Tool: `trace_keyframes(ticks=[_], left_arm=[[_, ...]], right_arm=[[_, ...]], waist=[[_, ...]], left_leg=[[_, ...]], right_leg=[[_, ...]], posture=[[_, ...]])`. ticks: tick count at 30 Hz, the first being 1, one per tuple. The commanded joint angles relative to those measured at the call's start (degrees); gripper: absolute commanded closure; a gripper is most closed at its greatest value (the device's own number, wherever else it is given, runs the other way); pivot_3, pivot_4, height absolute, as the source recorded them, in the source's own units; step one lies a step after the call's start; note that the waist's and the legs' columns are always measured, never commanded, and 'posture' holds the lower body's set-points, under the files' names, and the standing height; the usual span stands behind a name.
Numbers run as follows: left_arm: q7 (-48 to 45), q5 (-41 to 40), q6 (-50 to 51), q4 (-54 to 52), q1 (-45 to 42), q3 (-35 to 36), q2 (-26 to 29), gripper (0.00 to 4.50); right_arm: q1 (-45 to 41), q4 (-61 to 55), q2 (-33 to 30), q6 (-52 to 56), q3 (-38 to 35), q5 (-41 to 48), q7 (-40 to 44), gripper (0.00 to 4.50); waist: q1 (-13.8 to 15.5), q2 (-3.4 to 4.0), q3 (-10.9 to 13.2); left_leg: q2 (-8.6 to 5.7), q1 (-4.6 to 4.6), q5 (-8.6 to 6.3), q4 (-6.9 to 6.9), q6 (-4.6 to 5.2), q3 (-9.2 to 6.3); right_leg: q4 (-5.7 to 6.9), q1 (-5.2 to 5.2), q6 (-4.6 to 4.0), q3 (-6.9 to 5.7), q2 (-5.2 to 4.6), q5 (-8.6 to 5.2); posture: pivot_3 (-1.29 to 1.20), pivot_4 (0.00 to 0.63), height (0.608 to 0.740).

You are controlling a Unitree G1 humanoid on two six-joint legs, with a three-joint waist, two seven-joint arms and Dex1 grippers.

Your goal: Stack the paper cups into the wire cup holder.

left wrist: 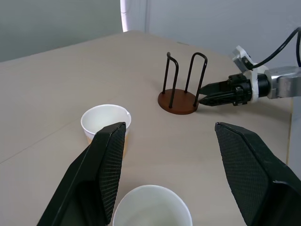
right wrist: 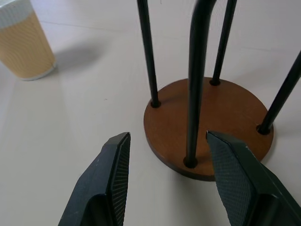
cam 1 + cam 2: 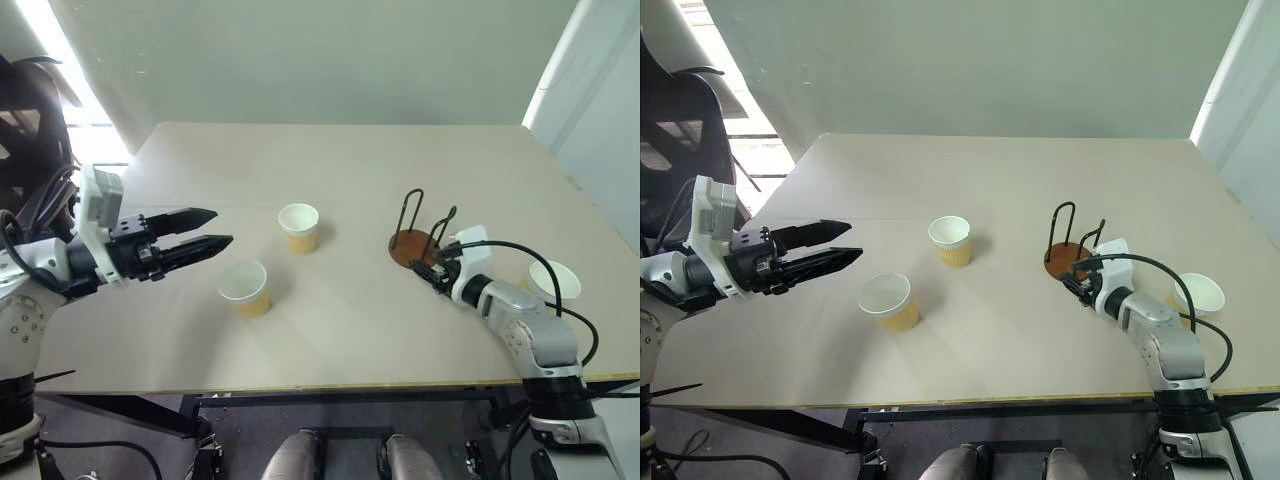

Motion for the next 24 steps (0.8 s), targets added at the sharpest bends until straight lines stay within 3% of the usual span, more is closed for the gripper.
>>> trace_keyframes(ticks=[1,9,13,18,24], left_arm=[[0.3,0.0,-0.8,-1.8,0.1,1.0,0.6,1.27],[0.6,-0.1,-0.9,-2.3,0.7,1.3,0.6,1.27],[0.7,-0.3,-0.9,-2.6,1.2,1.7,0.6,1.25],[0.7,-0.4,-1.0,-2.5,1.5,1.9,0.8,1.25],[0.6,-0.3,-1.1,-2.3,1.4,1.8,1.0,1.25]], right_arm=[[-2.4,0.9,0.5,-2.6,-0.7,-1.3,-1.3,1.92],[-3.7,2.5,1.5,-4.1,-0.2,-2.0,-0.5,1.92],[-3.5,2.3,1.5,-4.2,-0.2,-2.0,-0.2,2.81],[-3.6,2.1,1.4,-4.3,-0.1,-2.0,0.0,4.48],[-2.3,0.4,0.2,-4.9,-0.1,-1.0,3.2,4.48]], waist=[[0.0,0.0,0.0],[0.0,0.0,0.0],[0.0,0.0,0.0],[0.0,0.0,0.0],[0.0,0.0,0.0]], left_leg=[[0.0,0.0,0.0,0.0,0.0,-0.01],[0.0,-0.01,-0.01,-0.01,-0.01,-0.01],[0.0,-0.03,-0.01,-0.01,-0.01,-0.02],[0.0,-0.03,-0.01,-0.01,-0.02,-0.02],[0.01,-0.04,-0.02,-0.02,-0.02,-0.04]], right_leg=[[0.0,0.0,-0.01,0.0,0.0,0.01],[-0.01,-0.01,-0.04,-0.01,0.0,0.02],[-0.03,-0.01,-0.04,-0.03,0.0,0.02],[-0.03,-0.01,-0.04,-0.03,0.0,0.03],[-0.03,-0.03,-0.09,-0.03,0.0,0.06]], posture=[[0.0,0.15,0.74],[0.0,0.15,0.74],[0.0,0.15,0.74],[0.0,0.15,0.74],[0.0,0.15,0.74]])
